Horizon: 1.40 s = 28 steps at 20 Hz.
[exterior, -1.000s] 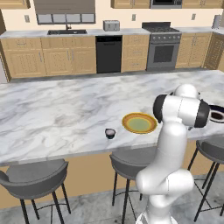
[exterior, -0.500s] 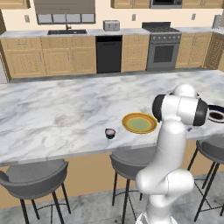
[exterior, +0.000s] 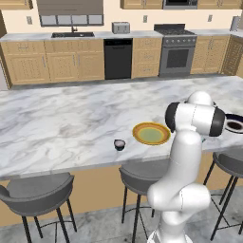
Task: Place two yogurt containers on each plate.
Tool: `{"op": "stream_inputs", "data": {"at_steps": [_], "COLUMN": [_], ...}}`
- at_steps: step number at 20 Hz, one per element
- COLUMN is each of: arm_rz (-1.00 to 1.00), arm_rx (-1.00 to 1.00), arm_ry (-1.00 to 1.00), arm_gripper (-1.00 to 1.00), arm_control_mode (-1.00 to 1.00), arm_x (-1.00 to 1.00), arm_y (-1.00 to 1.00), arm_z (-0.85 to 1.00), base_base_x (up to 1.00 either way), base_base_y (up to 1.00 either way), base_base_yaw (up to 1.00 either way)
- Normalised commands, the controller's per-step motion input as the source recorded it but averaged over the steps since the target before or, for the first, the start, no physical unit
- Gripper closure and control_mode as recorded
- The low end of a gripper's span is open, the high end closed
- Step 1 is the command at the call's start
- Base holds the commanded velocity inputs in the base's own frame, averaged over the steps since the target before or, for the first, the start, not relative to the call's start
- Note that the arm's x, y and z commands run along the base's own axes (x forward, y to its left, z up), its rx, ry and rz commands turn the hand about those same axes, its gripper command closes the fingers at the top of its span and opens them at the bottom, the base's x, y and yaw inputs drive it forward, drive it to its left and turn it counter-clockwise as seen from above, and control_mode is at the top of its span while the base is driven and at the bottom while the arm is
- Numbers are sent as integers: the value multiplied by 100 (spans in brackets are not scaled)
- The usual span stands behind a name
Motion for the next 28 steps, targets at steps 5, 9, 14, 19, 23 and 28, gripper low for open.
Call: {"op": "stream_inputs", "data": {"at_steps": [5,9,14,19,23,28], "arm_rz": [0,0,0,0,0,1], "arm_rx": [0,0,0,0,0,0], "arm_ry": [0,0,0,0,0,5], "arm_gripper": [100,100,100,100,100,100], "arm_control_mode": [-100,-100,-100,-100,-100,-100], "arm_x": [1,1,0,8,57,37], "arm_y": [11,48,53,61,54,55], "arm_z": [22,44,51,28,9,0], "base_base_x": [0,0,0,0,0,0], "base_base_y": [0,0,0,0,0,0], "base_base_yaw": [0,0,0,0,0,0]}}
